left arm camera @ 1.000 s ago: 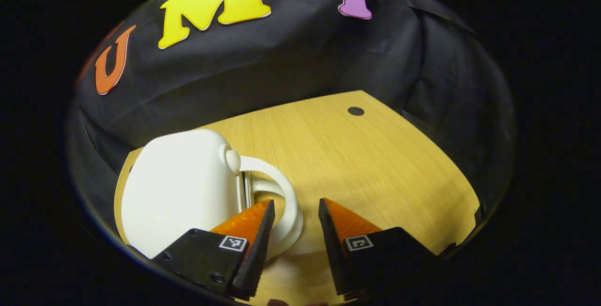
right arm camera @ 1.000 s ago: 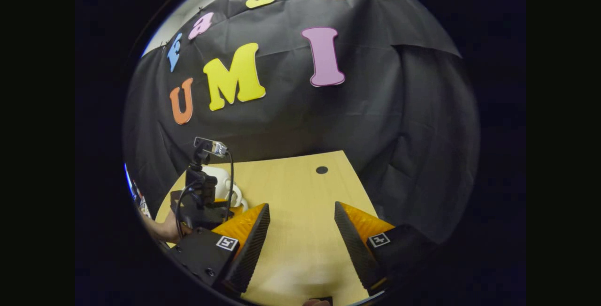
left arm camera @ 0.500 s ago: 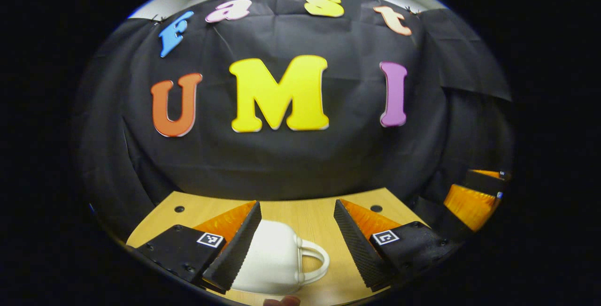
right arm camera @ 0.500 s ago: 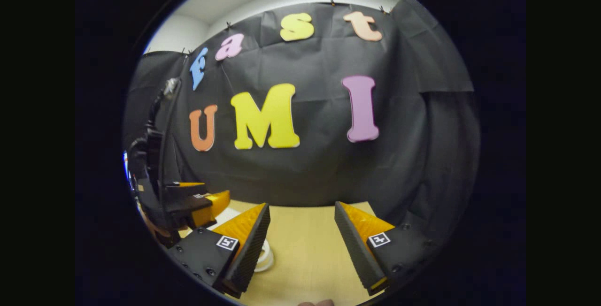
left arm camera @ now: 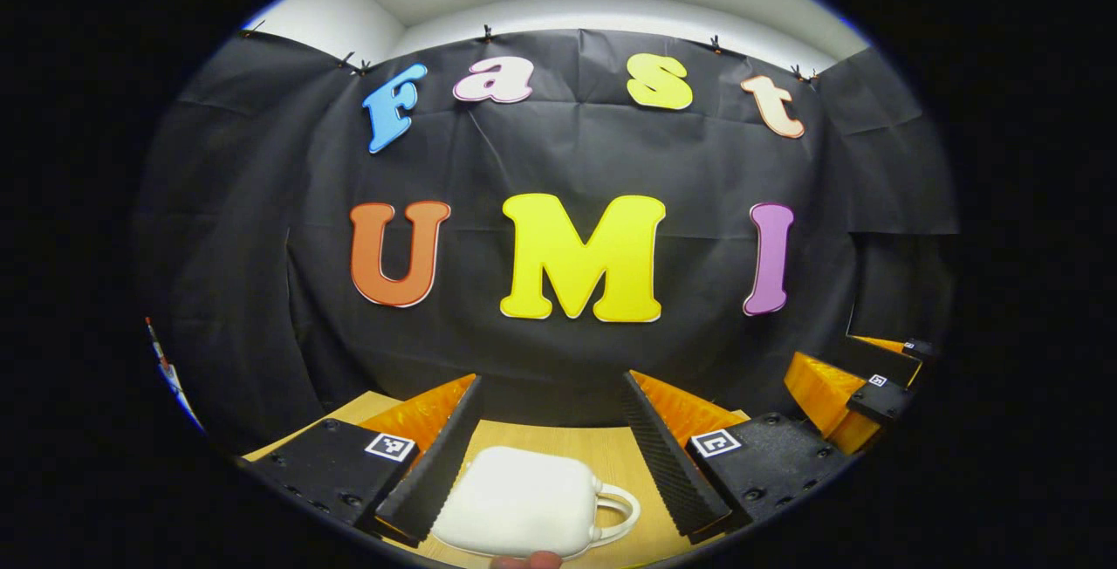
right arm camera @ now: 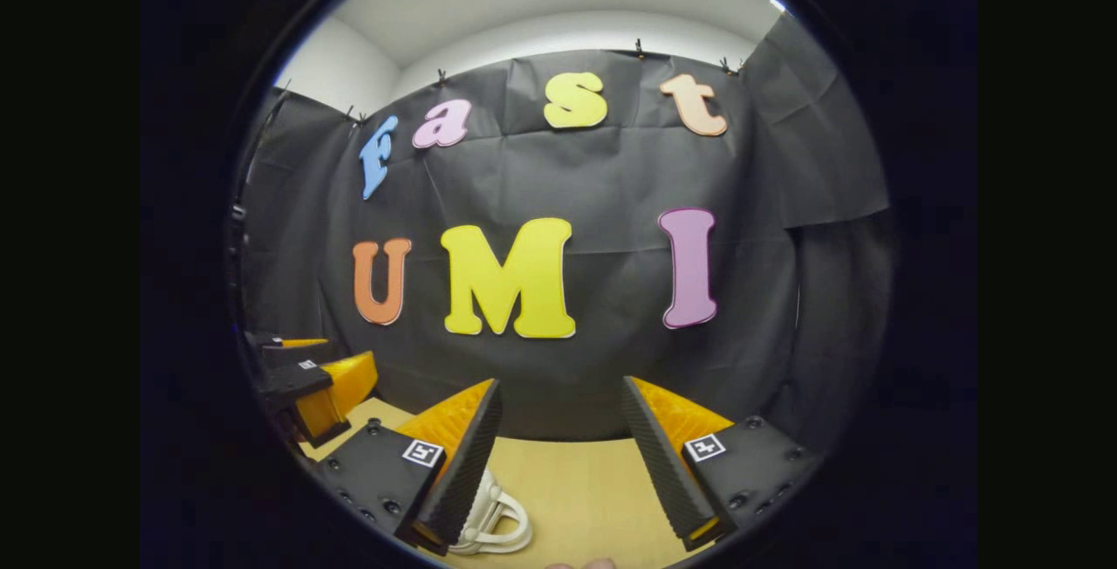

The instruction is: First open the suitcase, pack the skin care products into it, and then close the suitcase.

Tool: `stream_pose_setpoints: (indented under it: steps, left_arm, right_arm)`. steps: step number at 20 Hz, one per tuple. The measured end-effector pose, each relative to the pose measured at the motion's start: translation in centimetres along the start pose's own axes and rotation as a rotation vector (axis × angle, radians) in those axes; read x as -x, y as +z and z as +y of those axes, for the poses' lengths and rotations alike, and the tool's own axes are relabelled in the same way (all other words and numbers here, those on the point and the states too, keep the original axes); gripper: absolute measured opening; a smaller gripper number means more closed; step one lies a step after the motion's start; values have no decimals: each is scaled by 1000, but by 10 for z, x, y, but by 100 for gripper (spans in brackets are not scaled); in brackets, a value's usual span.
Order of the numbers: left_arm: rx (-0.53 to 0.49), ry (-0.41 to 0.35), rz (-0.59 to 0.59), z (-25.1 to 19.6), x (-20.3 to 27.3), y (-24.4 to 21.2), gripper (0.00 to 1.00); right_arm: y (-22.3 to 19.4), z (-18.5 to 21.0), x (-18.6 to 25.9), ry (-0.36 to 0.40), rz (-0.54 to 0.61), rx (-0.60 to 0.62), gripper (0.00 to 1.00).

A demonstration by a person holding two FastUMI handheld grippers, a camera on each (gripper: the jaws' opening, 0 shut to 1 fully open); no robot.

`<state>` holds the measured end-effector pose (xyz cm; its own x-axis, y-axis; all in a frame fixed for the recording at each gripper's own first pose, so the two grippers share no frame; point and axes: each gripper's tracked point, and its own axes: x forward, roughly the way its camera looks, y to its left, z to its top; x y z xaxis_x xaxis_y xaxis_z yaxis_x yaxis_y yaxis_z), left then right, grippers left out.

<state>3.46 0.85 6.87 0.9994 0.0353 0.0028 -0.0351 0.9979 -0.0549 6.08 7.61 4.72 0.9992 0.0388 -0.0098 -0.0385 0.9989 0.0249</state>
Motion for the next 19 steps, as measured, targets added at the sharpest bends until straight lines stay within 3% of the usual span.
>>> stream_pose_setpoints:
  steps: [4, 5, 10, 11, 19]
  left_arm:
    - [26, -10, 4, 4, 7, -2, 98]
    - [23, -11, 1, 6, 6, -2, 98]
    - [7, -22, -23, 0, 8, 3, 98]
    - [4, -28, -22, -1, 7, 4, 98]
    - [9, -26, -6, -1, 3, 0, 98]
  right_arm:
    - [7, 6, 1, -12, -22, 4, 77]
    - [9, 8, 1, -13, -27, 4, 81]
    - [12, 11, 1, -19, -35, 1, 81]
    - [12, 11, 1, -17, -34, -2, 77]
    - [7, 8, -2, -23, -18, -20, 81]
